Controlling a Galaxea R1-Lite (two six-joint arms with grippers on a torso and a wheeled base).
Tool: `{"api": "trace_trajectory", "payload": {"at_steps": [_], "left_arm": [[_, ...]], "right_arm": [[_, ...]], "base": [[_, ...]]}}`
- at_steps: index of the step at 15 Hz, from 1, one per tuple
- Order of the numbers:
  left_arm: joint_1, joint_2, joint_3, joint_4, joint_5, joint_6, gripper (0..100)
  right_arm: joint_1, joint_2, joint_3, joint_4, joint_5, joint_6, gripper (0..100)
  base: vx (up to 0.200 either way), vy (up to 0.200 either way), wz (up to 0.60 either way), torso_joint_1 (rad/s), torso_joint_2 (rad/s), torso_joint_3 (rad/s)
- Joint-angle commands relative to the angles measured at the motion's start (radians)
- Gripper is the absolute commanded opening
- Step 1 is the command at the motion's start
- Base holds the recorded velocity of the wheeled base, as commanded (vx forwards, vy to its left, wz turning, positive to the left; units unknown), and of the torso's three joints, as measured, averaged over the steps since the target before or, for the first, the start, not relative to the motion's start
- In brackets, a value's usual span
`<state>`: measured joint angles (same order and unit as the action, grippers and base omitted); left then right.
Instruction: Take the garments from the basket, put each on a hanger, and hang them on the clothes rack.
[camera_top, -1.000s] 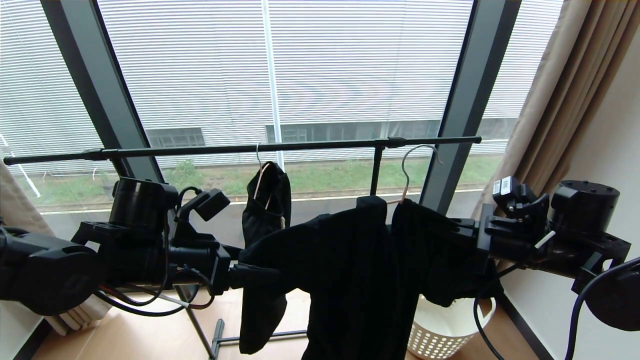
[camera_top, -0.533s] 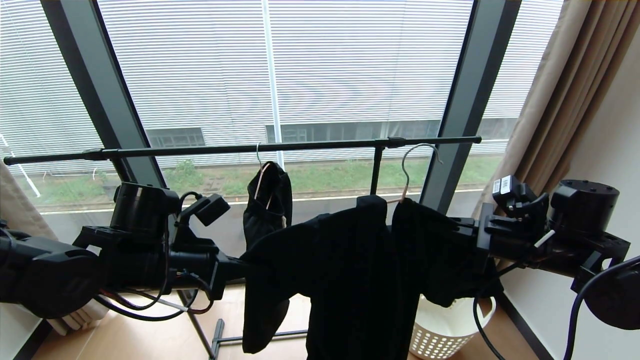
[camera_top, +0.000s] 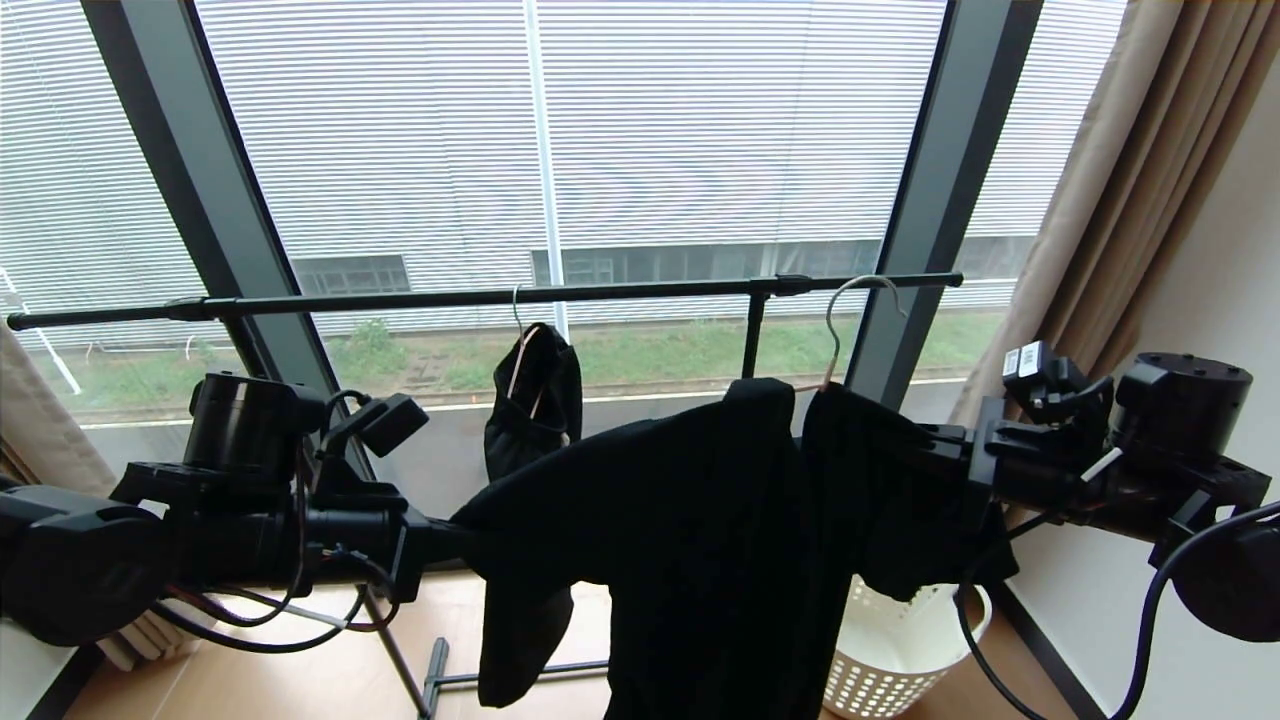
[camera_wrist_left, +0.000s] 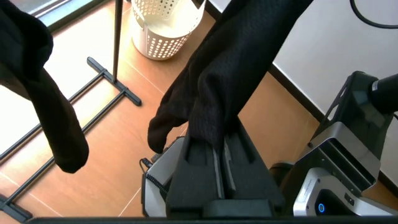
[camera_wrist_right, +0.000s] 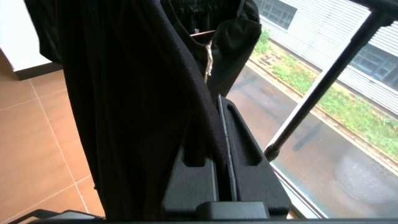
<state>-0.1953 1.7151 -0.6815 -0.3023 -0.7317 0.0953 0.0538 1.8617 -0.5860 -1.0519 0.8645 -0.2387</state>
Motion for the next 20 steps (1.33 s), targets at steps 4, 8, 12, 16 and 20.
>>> {"api": "trace_trajectory", "payload": {"at_steps": [4,8,12,16,20], "left_arm": [[0.034,-0.014,0.025,0.000,0.000,0.000,0],[0.060,-0.022,0.048,-0.001,-0.002,0.001,0],[0.076,-0.022,0.086,-0.064,-0.002,-0.002,0],[0.085,-0.020,0.108,-0.077,-0.002,-0.002,0],[0.083,-0.022,0.109,-0.077,-0.002,-0.002,0]], "right_arm": [[-0.045,0.007,-0.015,0.000,0.008,0.001,0],[-0.063,0.005,-0.017,0.000,0.030,0.001,0],[-0.074,0.005,-0.023,0.000,0.039,0.001,0],[-0.077,0.005,-0.023,0.000,0.041,0.001,0],[-0.077,0.005,-0.021,0.000,0.041,0.001,0]], "base": [[0.000,0.000,0.00,0.000,0.00,0.000],[0.000,0.000,0.00,0.000,0.00,0.000],[0.000,0.000,0.00,0.000,0.00,0.000],[0.000,0.000,0.00,0.000,0.00,0.000],[0.000,0.000,0.00,0.000,0.00,0.000]]}}
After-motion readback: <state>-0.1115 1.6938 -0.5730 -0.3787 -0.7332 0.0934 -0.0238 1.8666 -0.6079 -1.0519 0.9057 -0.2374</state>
